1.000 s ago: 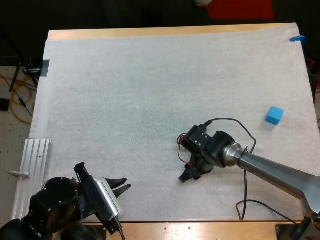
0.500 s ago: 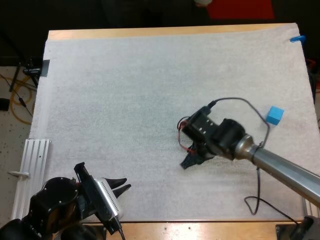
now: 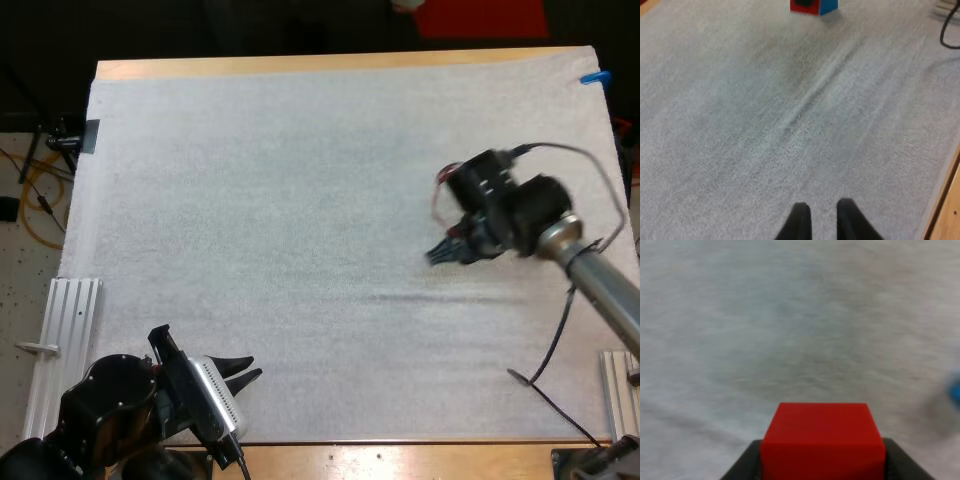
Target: Stack red cube on blue cube
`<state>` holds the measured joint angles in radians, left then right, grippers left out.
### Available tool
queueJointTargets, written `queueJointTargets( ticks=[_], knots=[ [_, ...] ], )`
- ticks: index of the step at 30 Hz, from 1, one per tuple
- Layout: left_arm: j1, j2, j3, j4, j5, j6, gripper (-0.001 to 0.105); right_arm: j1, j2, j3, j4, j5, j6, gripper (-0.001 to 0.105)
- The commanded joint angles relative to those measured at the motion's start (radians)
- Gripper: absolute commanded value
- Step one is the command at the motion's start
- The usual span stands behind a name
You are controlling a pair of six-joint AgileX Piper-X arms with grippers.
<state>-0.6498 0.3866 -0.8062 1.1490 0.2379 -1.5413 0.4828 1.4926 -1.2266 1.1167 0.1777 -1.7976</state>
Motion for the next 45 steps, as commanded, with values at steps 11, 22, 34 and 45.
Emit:
queueJointTargets(
  ticks=[11, 22, 34, 45],
  knots=[
    [-0.004, 0.003, -0.001, 0.002, -0.003, 0.006, 0.014, -0.282, -0.013, -0.010, -0.024, 0.001, -0.039, 0.028],
    [-0.004, 0.003, -0.001, 0.002, -0.003, -0.005, 0.047, -0.355, 0.025, -0.010, -0.086, -0.028, -0.047, 0.027],
    [-0.004, 0.003, -0.001, 0.060, -0.003, -0.011, 0.047, -0.412, 0.129, -0.010, -0.117, -0.032, -0.011, 0.027],
    [-0.004, 0.003, -0.001, 0.058, -0.003, -0.011, 0.047, -0.421, 0.186, -0.010, -0.143, -0.092, 0.007, 0.027]
  ],
)
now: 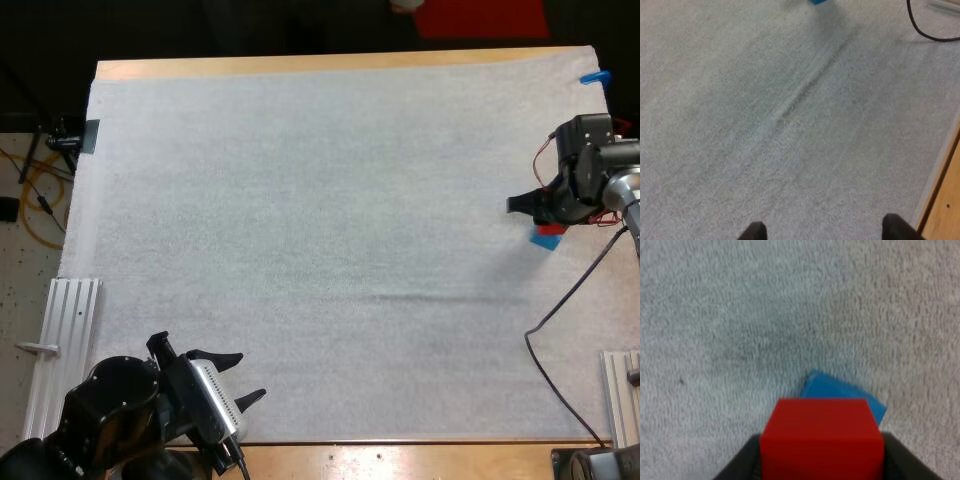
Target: Stack red cube on blue cube
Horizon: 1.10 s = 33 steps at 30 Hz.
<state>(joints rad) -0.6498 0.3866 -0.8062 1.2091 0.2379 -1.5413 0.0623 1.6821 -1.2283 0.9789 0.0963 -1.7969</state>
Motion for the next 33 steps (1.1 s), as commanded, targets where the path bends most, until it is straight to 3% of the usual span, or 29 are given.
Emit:
queueJointTargets(
  ticks=[1, 26, 33],
  knots=[
    [-0.004, 0.003, -0.001, -0.002, -0.003, -0.011, 0.047, -0.001, 0.001, -0.009, -0.007, -0.011, 0.007, 0.027],
    [-0.004, 0.003, -0.001, -0.002, -0.003, -0.011, 0.047, -0.001, 0.004, -0.009, -0.021, 0.032, 0.068, 0.027],
    [-0.004, 0.003, -0.001, -0.002, -0.003, -0.011, 0.047, -0.001, 0.004, -0.009, -0.020, 0.024, 0.068, 0.059]
  ],
)
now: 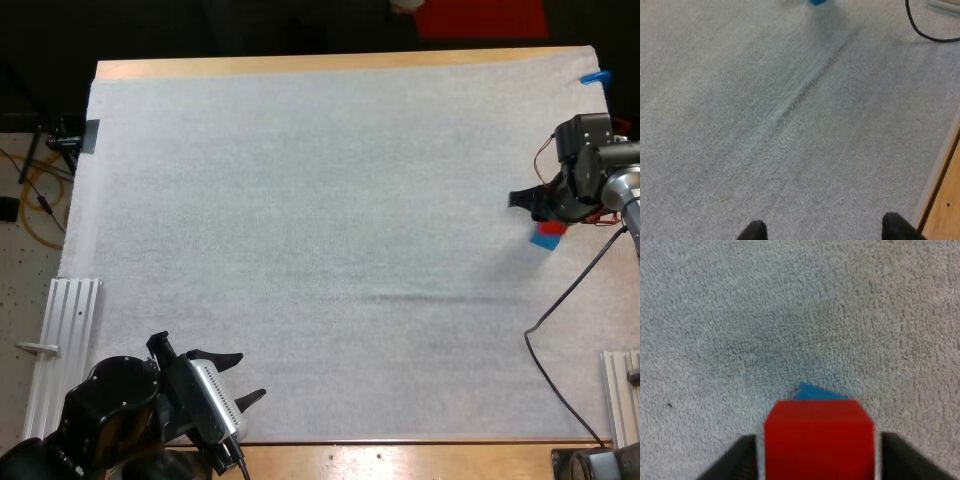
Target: Stack red cube on blue cube
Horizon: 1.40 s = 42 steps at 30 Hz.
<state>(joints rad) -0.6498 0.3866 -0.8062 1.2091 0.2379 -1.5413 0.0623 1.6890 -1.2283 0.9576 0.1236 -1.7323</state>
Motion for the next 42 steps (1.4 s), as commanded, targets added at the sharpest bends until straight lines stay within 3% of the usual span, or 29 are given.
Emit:
queueJointTargets(
  ticks=[1, 9, 21, 24, 26, 27, 28, 33, 38, 42],
  knots=[
    [-0.004, 0.003, -0.001, -0.002, -0.003, -0.011, 0.047, -0.001, -0.003, -0.009, 0.002, -0.003, 0.002, 0.061],
    [-0.004, 0.003, -0.001, -0.002, -0.003, -0.011, 0.047, -0.001, -0.024, -0.009, 0.002, -0.001, 0.001, 0.061],
    [-0.001, 0.003, -0.001, -0.053, -0.003, -0.014, 0.047, 0.105, -0.374, -0.007, 0.009, -0.014, -0.080, 0.061],
    [-0.001, 0.003, -0.001, -0.150, -0.092, -0.019, 0.047, 0.105, -0.443, -0.004, -0.030, -0.017, -0.089, 0.061],
    [0.002, 0.021, -0.001, -0.247, -0.238, -0.052, 0.047, 0.087, -0.479, -0.004, -0.062, -0.020, -0.092, 0.061],
    [0.006, 0.026, -0.001, -0.259, -0.257, -0.054, 0.047, 0.083, -0.482, -0.004, -0.067, -0.025, -0.099, 0.061],
    [0.021, 0.045, -0.001, -0.297, -0.289, -0.053, 0.047, 0.068, -0.492, -0.004, -0.076, -0.039, -0.112, 0.061],
    [0.142, 0.132, -0.001, -0.423, -0.292, -0.050, 0.047, -0.011, -0.516, -0.004, -0.085, -0.058, -0.117, 0.061],
    [0.359, 0.195, -0.001, -0.547, -0.261, -0.049, 0.047, -0.087, -0.570, -0.003, -0.085, -0.069, -0.133, 0.061],
    [0.517, 0.196, -0.004, -0.558, -0.238, -0.055, 0.047, -0.093, -0.638, -0.003, -0.054, -0.080, -0.140, 0.061]
  ],
)
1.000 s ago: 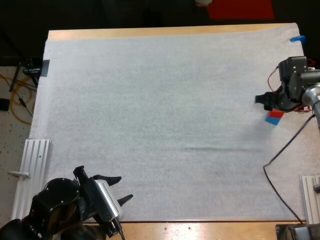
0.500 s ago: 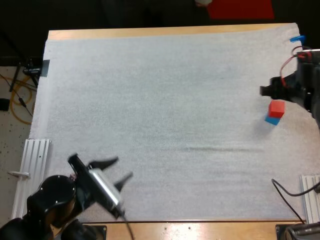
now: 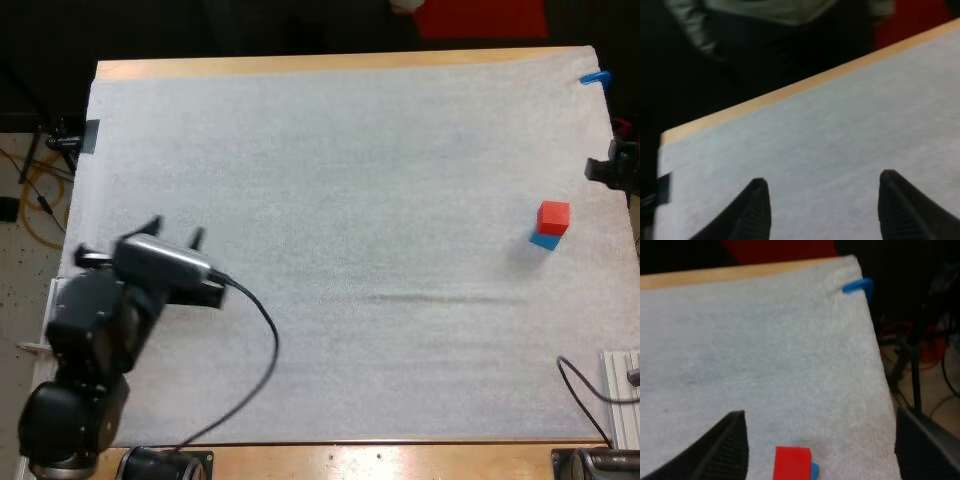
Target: Stack red cube on blue cube
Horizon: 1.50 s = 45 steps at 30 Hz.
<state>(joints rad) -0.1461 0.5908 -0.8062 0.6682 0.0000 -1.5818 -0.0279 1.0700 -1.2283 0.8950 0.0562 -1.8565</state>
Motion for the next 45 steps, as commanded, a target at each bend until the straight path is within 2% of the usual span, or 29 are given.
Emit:
queueJointTargets(
  ticks=[1, 5, 7, 12, 17, 23, 29, 32, 35, 40, 45],
  knots=[
    [0.052, -0.013, -0.008, -0.006, 0.000, -0.015, 0.047, -0.002, -0.048, 0.000, 0.027, -0.014, -0.020, 0.061],
    [0.171, -0.062, -0.031, 0.048, 0.000, -0.015, 0.047, -0.001, -0.178, 0.062, 0.033, -0.015, -0.032, 0.061],
    [0.193, -0.104, -0.032, 0.060, 0.000, -0.019, 0.047, -0.001, -0.249, 0.108, 0.036, -0.015, -0.032, 0.061],
    [0.196, -0.236, -0.032, 0.151, 0.088, -0.033, 0.047, -0.001, -0.440, 0.239, 0.036, -0.017, -0.032, 0.061],
    [0.196, -0.394, -0.030, 0.295, 0.141, -0.044, 0.047, -0.001, -0.668, 0.357, 0.055, -0.128, -0.032, 0.061],
    [0.196, -0.564, 0.006, 0.385, 0.213, -0.053, 0.047, -0.001, -0.882, 0.456, 0.132, -0.154, -0.011, 0.061],
    [0.196, -0.734, 0.041, 0.493, 0.223, -0.061, 0.047, -0.001, -1.056, 0.523, 0.205, -0.170, 0.006, 0.061],
    [0.200, -0.738, 0.038, 0.558, 0.223, -0.061, 0.047, -0.001, -1.127, 0.546, 0.208, -0.170, 0.006, 0.061],
    [0.200, -0.738, 0.071, 0.543, 0.206, -0.051, 0.047, -0.001, -1.116, 0.562, 0.215, -0.168, 0.004, 0.061],
    [0.202, -0.738, 0.188, 0.422, 0.206, -0.060, 0.047, -0.001, -1.115, 0.640, 0.163, -0.174, 0.004, 0.061],
    [0.202, -0.738, 0.274, 0.385, 0.206, -0.060, 0.047, -0.001, -1.115, 0.694, 0.153, -0.174, 0.004, 0.061]
  ],
)
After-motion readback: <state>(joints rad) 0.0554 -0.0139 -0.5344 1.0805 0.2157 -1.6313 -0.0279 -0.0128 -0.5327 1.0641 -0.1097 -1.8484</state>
